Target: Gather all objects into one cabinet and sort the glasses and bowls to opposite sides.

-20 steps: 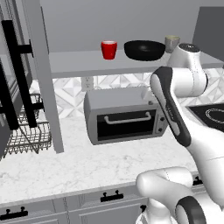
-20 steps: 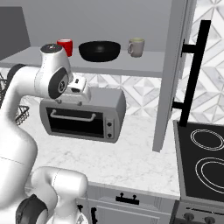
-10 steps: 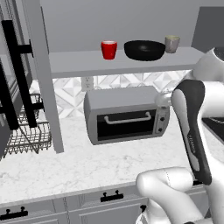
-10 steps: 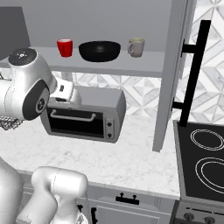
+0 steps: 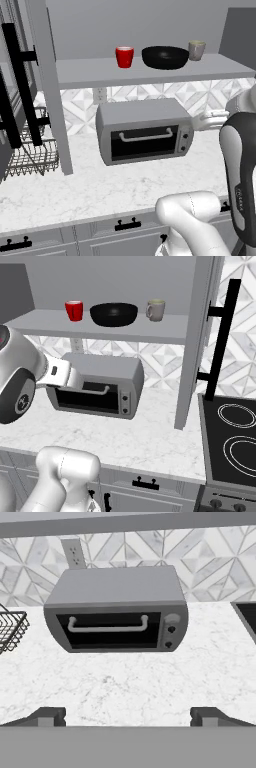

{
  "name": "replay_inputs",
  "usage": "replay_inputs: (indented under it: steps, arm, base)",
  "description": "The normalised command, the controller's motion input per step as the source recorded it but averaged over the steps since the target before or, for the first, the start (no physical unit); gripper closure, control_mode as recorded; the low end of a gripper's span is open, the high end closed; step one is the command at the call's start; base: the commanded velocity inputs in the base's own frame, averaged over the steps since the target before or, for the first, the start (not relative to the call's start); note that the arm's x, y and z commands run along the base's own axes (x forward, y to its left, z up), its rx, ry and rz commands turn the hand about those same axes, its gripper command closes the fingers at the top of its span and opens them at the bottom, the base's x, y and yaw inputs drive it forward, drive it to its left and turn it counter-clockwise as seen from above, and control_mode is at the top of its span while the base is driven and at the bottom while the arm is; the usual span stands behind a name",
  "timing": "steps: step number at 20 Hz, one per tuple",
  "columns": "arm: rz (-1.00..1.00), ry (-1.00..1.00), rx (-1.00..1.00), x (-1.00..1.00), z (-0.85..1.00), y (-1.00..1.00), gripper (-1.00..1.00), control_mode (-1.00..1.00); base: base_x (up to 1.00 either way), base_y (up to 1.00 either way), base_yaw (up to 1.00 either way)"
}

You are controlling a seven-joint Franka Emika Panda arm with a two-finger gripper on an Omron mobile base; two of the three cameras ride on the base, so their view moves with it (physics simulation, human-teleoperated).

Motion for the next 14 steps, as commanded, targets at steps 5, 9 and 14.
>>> replay_inputs:
  steps: [5, 9, 14]
  arm:
    - [0.00, 0.00, 0.00, 0.00, 0.00, 0.00, -1.00, -1.00]
    - [0.00, 0.00, 0.00, 0.00, 0.00, 0.00, -1.00, 1.00]
    - [0.00, 0.00, 0.00, 0.00, 0.00, 0.00, -1.00, 1.00]
  base:
    - [0.00, 0.00, 0.00]
    - [0.00, -0.13, 0.00]
    - [-0.03, -0.16, 0.00]
